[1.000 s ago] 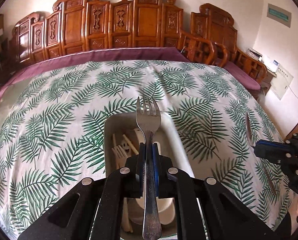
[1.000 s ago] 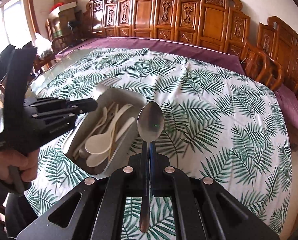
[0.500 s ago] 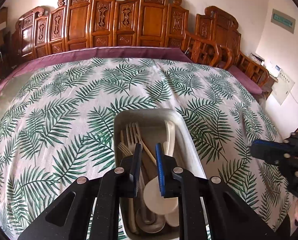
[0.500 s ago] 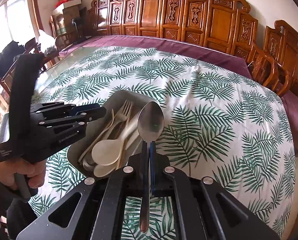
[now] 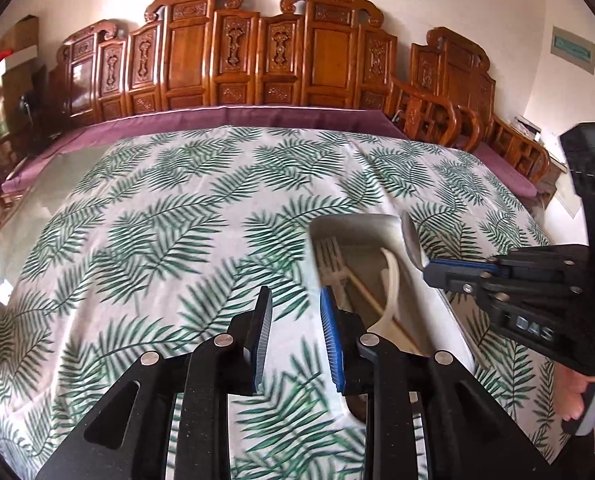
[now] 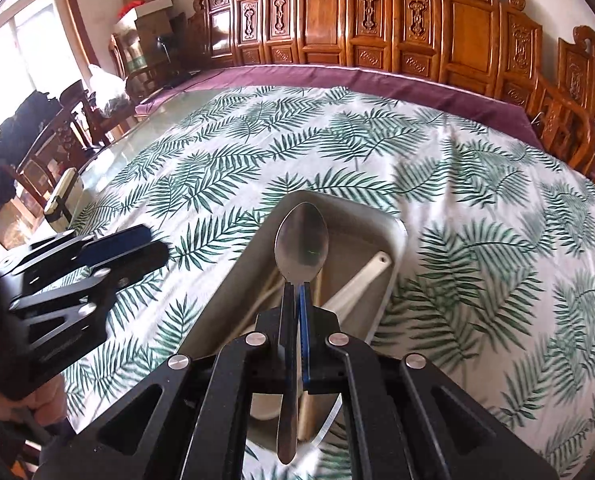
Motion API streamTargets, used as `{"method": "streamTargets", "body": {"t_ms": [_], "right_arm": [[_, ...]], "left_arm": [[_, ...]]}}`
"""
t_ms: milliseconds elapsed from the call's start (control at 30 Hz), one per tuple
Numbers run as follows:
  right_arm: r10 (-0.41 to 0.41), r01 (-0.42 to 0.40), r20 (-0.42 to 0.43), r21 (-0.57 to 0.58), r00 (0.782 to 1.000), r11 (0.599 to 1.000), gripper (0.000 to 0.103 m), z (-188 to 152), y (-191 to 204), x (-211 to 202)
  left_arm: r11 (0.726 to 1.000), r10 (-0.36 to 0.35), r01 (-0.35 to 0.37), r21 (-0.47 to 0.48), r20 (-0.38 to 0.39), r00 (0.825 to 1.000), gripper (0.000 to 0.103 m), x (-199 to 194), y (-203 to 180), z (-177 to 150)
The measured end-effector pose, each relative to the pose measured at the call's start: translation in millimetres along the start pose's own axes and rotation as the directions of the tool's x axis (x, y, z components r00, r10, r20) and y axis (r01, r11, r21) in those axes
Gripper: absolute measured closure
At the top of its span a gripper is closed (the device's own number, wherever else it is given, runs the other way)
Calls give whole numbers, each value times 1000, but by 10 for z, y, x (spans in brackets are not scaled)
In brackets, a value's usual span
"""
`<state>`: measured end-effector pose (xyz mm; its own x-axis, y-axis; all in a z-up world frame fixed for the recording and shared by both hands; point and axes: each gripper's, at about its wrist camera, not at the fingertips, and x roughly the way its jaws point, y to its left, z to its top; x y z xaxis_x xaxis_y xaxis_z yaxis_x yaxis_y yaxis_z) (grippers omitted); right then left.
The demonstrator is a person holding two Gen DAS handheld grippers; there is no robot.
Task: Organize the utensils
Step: 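Lower the metal spoon into the grey tray and open the right tool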
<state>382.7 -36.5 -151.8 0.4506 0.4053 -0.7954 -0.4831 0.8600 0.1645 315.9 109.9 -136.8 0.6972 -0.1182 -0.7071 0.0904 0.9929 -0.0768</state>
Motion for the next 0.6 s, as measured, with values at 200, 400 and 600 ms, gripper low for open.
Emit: {"method": "streamTargets", "body": {"t_ms": [200,400,600], "right_arm": [[-5,5,-5,21,1000,1000,102,68,49,158],[-18,18,-16,22,1000,1000,102,66,-4,175],[-27,27,5,28,1000,999,102,-75,-80,-12]], "left_arm": [[1000,21,-21,-10,11,1000,74,-84,159,-36],[1000,22,-22,-4,18,1000,72,-145,142,-45],[1000,22,-23,14,37,999,68,-257,15,-44]]}}
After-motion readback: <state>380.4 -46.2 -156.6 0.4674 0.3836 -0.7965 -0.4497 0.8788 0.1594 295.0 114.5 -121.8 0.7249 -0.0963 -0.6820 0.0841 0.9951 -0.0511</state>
